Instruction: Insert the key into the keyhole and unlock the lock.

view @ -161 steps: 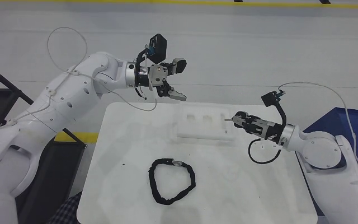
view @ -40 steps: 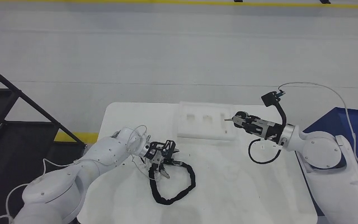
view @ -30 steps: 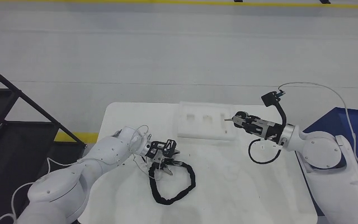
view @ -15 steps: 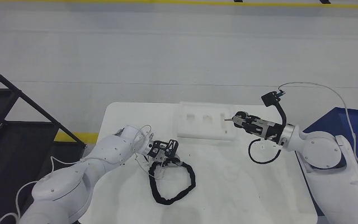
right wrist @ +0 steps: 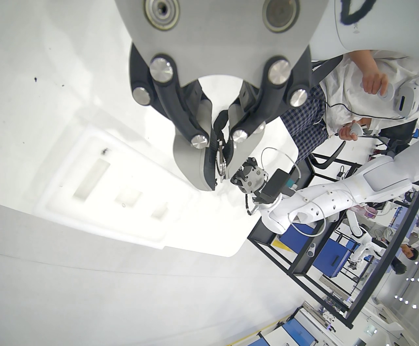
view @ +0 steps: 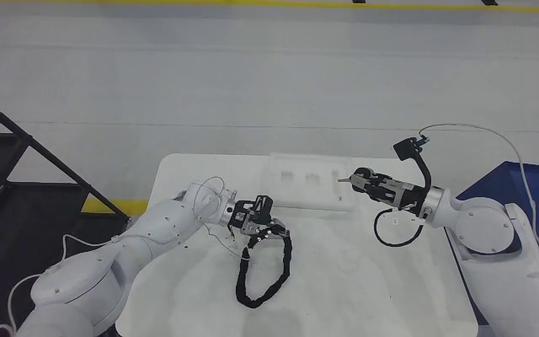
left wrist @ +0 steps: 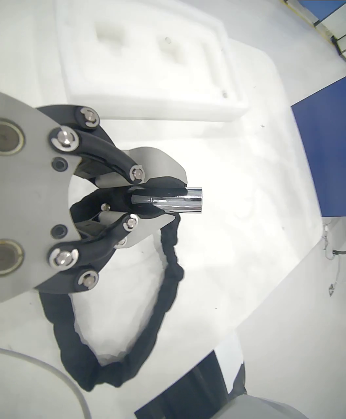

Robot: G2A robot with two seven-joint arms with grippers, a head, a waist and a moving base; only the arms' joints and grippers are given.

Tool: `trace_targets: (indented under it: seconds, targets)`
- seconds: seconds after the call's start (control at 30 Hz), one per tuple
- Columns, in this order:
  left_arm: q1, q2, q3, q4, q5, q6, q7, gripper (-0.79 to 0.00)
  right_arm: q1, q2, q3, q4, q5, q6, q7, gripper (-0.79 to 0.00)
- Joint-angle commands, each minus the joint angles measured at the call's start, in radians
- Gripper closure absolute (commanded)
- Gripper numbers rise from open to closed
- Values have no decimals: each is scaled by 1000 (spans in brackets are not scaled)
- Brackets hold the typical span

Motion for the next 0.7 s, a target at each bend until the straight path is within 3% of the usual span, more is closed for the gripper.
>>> trace_targets:
  seconds: [0.0,0.1,0.3,0.47,0.67]
  targets:
    - [-2,23,-4,-69,-33,-15,-15,0,0,0,0,0,0,0,0,0]
    - [0,55,-17,-159,-104,-38,-38,0,-9,2,-20,-31,-37,0,24,0]
    - [0,112,-97,-251,-222,-81,-81,0,-28,11,-31,-143,-85,19,91,0]
    - [15,143,-157,-343,-242,-77,-113,0,-45,13,-5,-191,65,115,137,0]
    - [37,158,-219,-442,-252,-54,-106,0,-57,20,41,-248,172,179,182,0]
